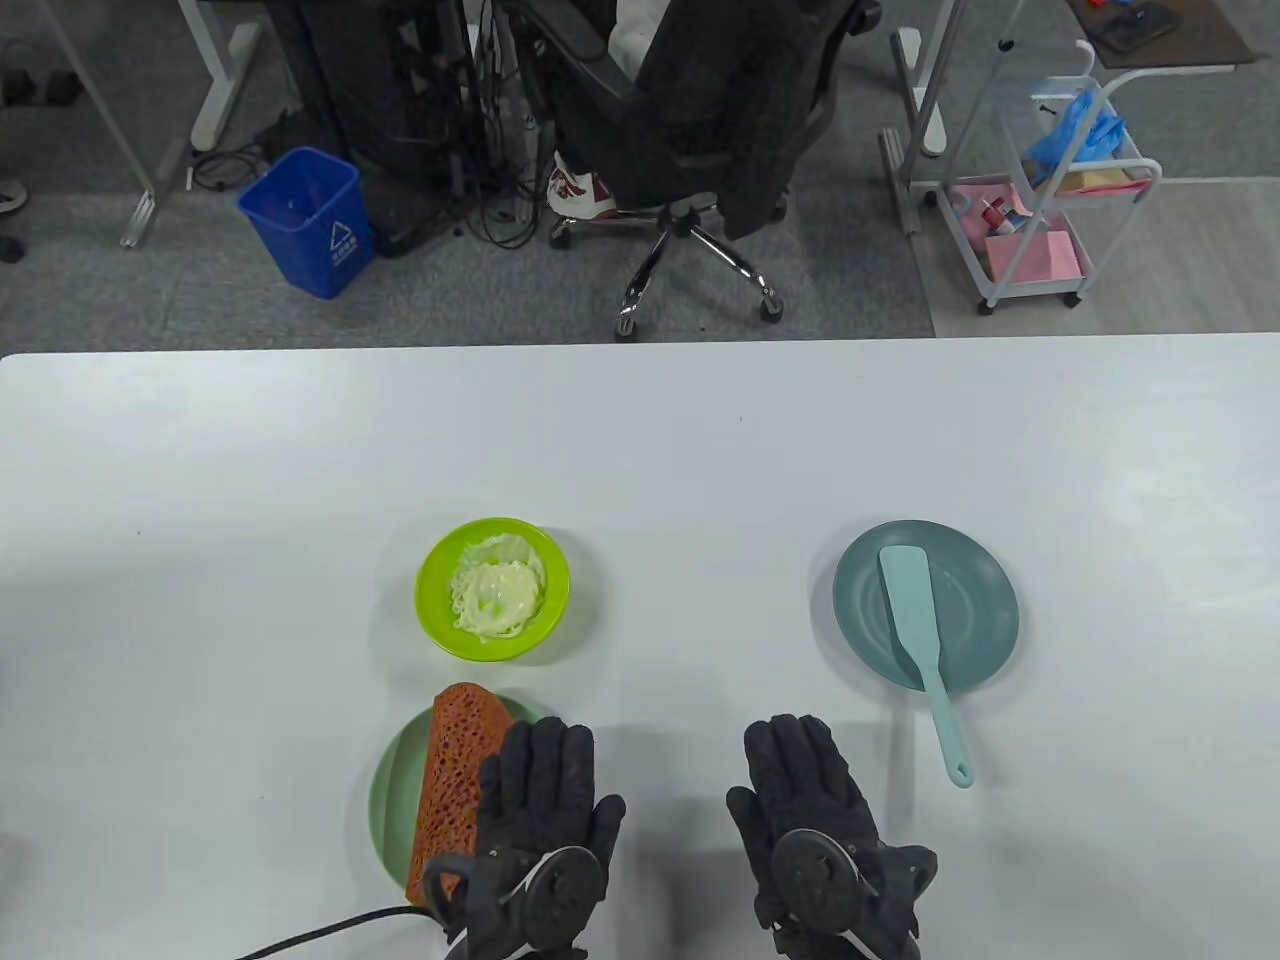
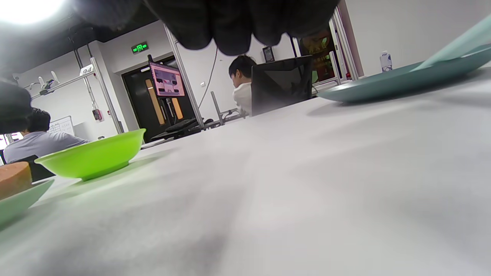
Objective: Dip dessert spatula into salad dressing and spread onto bread slice
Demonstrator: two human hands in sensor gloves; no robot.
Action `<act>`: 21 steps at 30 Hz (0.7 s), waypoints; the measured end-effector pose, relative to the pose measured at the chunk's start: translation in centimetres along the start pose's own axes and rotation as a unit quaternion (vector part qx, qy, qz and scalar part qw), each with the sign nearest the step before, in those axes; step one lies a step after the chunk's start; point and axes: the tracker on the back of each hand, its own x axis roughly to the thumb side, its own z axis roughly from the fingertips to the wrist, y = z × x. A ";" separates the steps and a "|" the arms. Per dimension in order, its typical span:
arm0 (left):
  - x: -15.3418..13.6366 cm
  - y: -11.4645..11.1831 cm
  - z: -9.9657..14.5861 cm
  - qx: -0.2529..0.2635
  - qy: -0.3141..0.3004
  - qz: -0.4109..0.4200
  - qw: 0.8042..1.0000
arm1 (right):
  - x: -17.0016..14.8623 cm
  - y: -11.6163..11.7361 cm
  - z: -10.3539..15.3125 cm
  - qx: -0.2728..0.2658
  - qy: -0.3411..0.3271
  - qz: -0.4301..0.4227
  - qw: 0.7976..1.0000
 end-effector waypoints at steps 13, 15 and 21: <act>0.9 1.6 0.5 0.040 -0.015 0.028 0.999 | -0.4 -0.2 -0.1 0.001 0.005 -0.010 1.000; 0.9 2.0 0.6 0.038 -0.014 0.043 0.998 | -0.4 -0.2 -0.1 0.001 0.006 -0.014 1.000; 0.1 4.5 0.7 0.070 0.000 0.051 0.996 | -0.6 -0.2 -0.3 0.006 0.008 -0.025 1.000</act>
